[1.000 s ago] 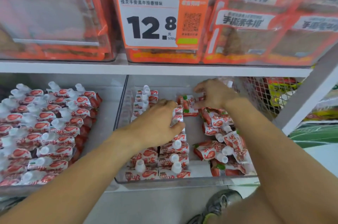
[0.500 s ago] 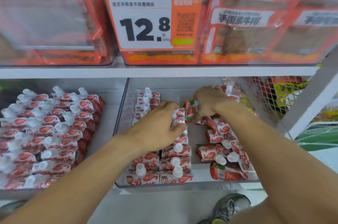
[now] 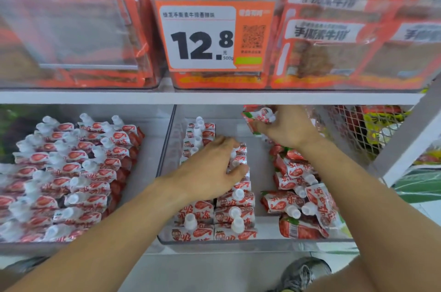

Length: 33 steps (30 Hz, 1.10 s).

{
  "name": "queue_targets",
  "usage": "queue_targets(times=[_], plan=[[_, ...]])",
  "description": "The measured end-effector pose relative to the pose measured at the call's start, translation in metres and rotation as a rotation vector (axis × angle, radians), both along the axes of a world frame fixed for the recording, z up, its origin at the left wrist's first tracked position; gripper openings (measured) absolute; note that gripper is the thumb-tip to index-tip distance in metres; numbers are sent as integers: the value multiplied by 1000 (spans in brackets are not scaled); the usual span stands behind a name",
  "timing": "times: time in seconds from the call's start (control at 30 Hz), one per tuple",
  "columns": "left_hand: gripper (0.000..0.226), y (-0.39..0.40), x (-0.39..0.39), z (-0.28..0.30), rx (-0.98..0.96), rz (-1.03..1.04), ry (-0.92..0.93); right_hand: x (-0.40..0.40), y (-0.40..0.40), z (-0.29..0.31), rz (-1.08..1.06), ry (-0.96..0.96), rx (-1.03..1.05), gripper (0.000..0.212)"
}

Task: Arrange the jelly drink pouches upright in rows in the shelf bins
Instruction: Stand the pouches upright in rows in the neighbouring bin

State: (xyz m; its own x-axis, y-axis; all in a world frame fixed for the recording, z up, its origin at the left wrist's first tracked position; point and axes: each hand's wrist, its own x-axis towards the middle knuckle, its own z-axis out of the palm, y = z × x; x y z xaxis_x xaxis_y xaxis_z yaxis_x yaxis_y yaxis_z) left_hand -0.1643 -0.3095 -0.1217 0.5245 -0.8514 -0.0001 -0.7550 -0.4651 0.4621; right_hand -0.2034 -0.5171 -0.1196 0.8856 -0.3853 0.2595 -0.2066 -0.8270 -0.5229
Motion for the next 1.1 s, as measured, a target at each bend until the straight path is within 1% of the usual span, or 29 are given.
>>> queue_targets(times=[0.07,0.1,0.13,0.17,0.2,0.27,0.33,0.43,0.57,0.63,0.7,0.73,0.77,0.8,0.83,0.87,0.93,1.0,1.03,1.1], plan=[[54,6,-4,4,1,-11,-29,8,7,-6,40,56,-55,37],[53,12,-6,7,1,-23,-60,13,8,-11,65,98,-38,45],[53,18,-9,9,5,-36,-100,17,9,-15,95,140,45,49],[53,26,-12,11,13,-47,-137,20,9,-17,129,172,159,47],[53,33,-15,13,29,-52,-165,22,9,-19,154,206,253,41],[53,43,-18,15,64,-56,-191,24,11,-24,203,261,288,25],[51,47,-20,14,101,-77,-219,26,14,-29,221,272,295,19],[47,44,-18,10,123,-88,-231,32,15,-32,211,246,321,21],[49,41,-12,11,49,-22,-136,34,12,-26,259,403,474,29],[51,36,-7,14,-15,14,-118,31,8,-25,291,461,501,37],[52,23,0,16,-64,45,-105,24,5,-23,308,473,519,48],[53,15,4,17,-82,54,-97,19,4,-19,318,459,477,52],[54,5,9,17,-93,58,-88,13,2,-14,305,443,376,52],[57,-4,15,17,-88,61,-78,6,-3,-7,263,408,231,49],[62,-14,21,17,-62,64,-63,-1,-10,2,191,350,77,45],[67,-21,28,16,-16,64,-45,-9,-19,10,99,295,-20,42],[72,-33,39,14,112,56,-10,-23,-37,17,-53,264,-120,39],[62,-39,46,11,214,43,2,-28,-44,13,-81,402,-184,45],[55,-39,47,8,229,39,2,-28,-45,8,-74,483,-209,48],[47,-37,48,3,220,30,14,-27,-44,4,-71,568,-213,55]])
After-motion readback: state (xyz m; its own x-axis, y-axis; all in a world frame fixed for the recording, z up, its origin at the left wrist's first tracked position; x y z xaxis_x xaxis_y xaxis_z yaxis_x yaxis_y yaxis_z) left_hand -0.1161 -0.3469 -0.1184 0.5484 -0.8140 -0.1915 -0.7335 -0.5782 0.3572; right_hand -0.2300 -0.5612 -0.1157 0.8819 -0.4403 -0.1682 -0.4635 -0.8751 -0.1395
